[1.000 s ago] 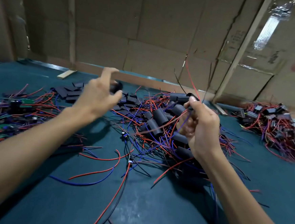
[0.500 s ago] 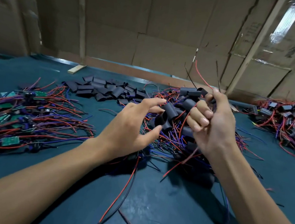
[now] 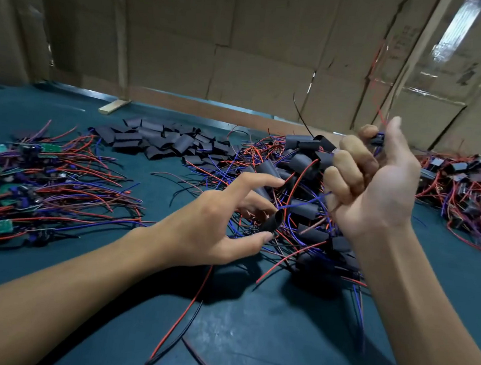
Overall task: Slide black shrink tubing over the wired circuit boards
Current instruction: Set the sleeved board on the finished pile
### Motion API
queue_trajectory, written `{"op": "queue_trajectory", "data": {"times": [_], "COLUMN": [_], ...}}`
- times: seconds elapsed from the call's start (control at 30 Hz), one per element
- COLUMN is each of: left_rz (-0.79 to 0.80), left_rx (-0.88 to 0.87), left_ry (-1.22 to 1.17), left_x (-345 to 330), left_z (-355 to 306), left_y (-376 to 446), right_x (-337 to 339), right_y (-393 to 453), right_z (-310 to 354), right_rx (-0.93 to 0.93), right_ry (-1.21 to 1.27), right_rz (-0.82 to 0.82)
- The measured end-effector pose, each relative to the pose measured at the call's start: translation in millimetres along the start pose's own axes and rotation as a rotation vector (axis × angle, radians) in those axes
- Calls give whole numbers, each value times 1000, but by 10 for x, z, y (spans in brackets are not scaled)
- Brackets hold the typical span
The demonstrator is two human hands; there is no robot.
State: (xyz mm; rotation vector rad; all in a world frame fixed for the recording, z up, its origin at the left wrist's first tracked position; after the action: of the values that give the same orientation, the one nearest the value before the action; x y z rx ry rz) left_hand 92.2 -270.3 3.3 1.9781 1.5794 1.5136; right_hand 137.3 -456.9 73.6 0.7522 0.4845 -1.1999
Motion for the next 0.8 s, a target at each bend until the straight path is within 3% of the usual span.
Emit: {"op": "queue_trajectory", "data": {"times": [0.27, 0.8], "left_rz": [18, 95], "left_rx": [-26, -53], "left_ry": [42, 139], "left_x": [5, -20], "left_z": [16, -88], "left_y": [10, -1], "right_x": [87, 116], "right_y": [62, 78], "right_z": [55, -104], "right_rx": [-107, -118], "right_ry": [-209, -97], "right_rz": [-94, -265]}}
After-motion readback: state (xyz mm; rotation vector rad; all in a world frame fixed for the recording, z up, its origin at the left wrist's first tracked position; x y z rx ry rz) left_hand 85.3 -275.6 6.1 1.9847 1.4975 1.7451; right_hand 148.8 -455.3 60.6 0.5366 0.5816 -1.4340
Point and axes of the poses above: each hand's wrist, its own y-axis towards the middle knuckle, its own x-axis out of the back of the hand, z = x × y, the point moved 3 cm from there along y, towards the middle knuckle, and after that the axes turned 1 degree about -x, right-handed, at the moved point
